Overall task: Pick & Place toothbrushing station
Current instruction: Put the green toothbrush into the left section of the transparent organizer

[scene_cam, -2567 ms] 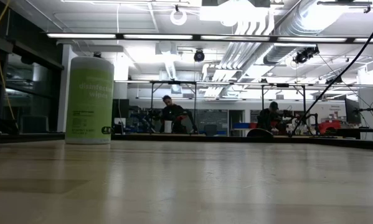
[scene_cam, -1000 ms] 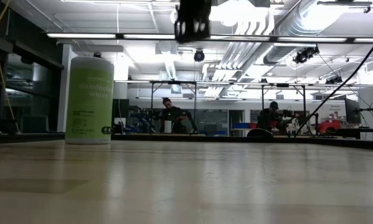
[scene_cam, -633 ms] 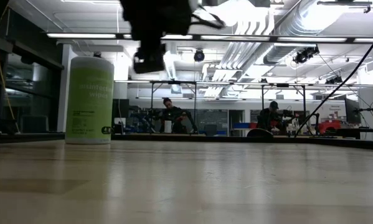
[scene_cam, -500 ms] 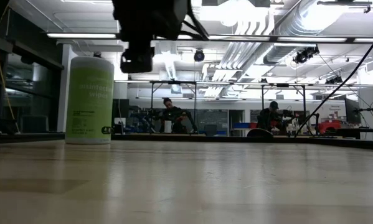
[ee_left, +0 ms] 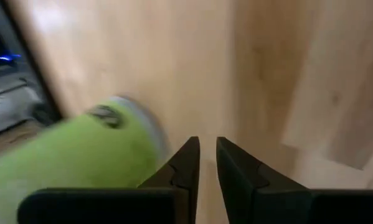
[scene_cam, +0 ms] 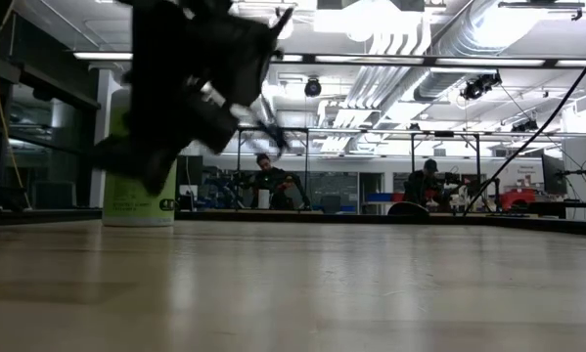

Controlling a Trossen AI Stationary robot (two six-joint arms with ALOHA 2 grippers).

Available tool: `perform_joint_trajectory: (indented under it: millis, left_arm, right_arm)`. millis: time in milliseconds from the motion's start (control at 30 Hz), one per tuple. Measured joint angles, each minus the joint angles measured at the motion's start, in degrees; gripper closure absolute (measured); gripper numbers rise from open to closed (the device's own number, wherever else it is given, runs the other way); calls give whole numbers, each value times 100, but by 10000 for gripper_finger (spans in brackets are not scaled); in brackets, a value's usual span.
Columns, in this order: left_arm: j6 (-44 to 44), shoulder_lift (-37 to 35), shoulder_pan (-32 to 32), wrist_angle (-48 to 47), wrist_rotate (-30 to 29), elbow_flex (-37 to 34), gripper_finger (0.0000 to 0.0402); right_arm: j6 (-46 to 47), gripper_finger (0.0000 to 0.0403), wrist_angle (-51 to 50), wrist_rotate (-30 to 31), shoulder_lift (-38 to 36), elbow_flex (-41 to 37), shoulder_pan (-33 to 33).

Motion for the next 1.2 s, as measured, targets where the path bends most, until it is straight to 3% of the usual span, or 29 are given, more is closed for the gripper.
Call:
perform_joint_trajectory:
  millis: [233, 833, 1200]
  left_arm:
    - [-560, 13, -243, 257, 450, -791, 358]
    - [-1073, 13, -685, 379, 468, -791, 358]
    - [-1261, 13, -702, 387, 568, -783, 358]
  right_arm:
    - [266, 398, -251, 1, -128, -2, 151]
    - [1117, 398, -542, -11, 346, -2, 811]
    - [1205, 398, -428, 49, 873, -2, 817]
